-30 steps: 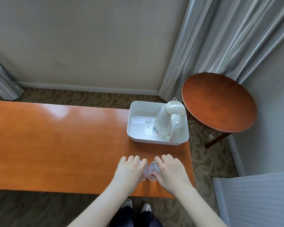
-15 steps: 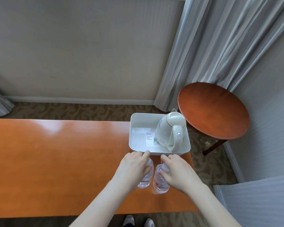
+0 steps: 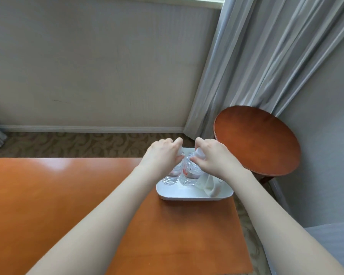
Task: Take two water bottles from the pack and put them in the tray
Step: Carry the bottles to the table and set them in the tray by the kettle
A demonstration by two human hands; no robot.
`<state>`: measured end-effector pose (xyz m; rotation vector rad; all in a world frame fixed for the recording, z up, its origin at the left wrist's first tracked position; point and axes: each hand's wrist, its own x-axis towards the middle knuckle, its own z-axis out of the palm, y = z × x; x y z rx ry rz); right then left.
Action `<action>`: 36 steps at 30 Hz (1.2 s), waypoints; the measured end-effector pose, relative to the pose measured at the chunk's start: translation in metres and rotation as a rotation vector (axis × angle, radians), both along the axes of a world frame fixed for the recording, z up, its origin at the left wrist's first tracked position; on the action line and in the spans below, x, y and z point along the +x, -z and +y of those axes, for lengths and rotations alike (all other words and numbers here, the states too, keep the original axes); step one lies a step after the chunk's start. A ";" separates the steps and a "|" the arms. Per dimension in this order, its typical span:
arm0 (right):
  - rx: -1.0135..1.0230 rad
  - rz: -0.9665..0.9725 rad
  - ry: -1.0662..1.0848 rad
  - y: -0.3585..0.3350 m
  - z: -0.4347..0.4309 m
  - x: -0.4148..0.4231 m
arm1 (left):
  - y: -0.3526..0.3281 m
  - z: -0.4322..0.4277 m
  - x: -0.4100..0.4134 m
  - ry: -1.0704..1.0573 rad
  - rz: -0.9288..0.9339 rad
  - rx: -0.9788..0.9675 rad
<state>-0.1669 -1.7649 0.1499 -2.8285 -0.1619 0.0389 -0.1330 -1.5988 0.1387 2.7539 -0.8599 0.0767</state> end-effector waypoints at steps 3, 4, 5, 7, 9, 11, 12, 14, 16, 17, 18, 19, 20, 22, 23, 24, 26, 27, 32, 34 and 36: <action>-0.008 0.030 0.001 0.013 -0.002 0.027 | 0.011 -0.009 0.021 -0.036 0.054 0.034; -0.008 0.042 0.003 0.018 -0.003 0.035 | 0.016 -0.011 0.028 -0.050 0.076 0.046; -0.007 0.053 0.003 0.024 -0.004 0.042 | 0.021 -0.014 0.033 -0.067 0.097 0.055; -0.011 0.070 -0.006 0.036 -0.008 0.056 | 0.033 -0.019 0.044 -0.107 0.141 0.070; -0.026 0.079 -0.013 0.048 -0.012 0.069 | 0.045 -0.025 0.052 -0.147 0.166 0.085; -0.036 0.088 -0.015 0.060 -0.016 0.080 | 0.057 -0.031 0.061 -0.170 0.171 0.102; -0.038 0.098 -0.018 0.066 -0.018 0.085 | 0.063 -0.034 0.066 -0.179 0.177 0.110; -0.040 0.116 -0.018 0.075 -0.020 0.095 | 0.071 -0.037 0.073 -0.196 0.186 0.123; -0.049 0.132 -0.018 0.082 -0.021 0.103 | 0.079 -0.039 0.081 -0.208 0.199 0.137; -0.053 0.141 -0.019 0.085 -0.022 0.107 | 0.082 -0.039 0.084 -0.216 0.205 0.138; -0.056 0.152 -0.017 0.089 -0.021 0.110 | 0.085 -0.039 0.087 -0.221 0.210 0.140; -0.059 0.162 -0.014 0.092 -0.021 0.113 | 0.088 -0.039 0.090 -0.219 0.215 0.145; -0.060 0.170 -0.012 0.095 -0.022 0.116 | 0.091 -0.040 0.093 -0.215 0.218 0.150; -0.063 0.174 -0.008 0.101 -0.022 0.119 | 0.096 -0.041 0.098 -0.213 0.224 0.152; -0.059 0.172 -0.005 0.103 -0.022 0.120 | 0.097 -0.041 0.100 -0.214 0.226 0.147; -0.052 0.166 -0.001 0.104 -0.022 0.122 | 0.099 -0.042 0.102 -0.213 0.222 0.141; -0.044 0.164 -0.003 0.105 -0.020 0.125 | 0.101 -0.043 0.106 -0.202 0.205 0.136; -0.046 0.172 -0.002 0.104 -0.019 0.126 | 0.101 -0.044 0.108 -0.194 0.202 0.136; -0.130 0.227 -0.041 0.100 -0.015 0.131 | 0.104 -0.043 0.112 -0.165 0.192 0.204; -0.204 0.246 -0.091 0.097 -0.014 0.131 | 0.103 -0.042 0.113 -0.141 0.195 0.253; -0.292 0.255 -0.148 0.092 -0.014 0.132 | 0.100 -0.039 0.115 -0.108 0.194 0.310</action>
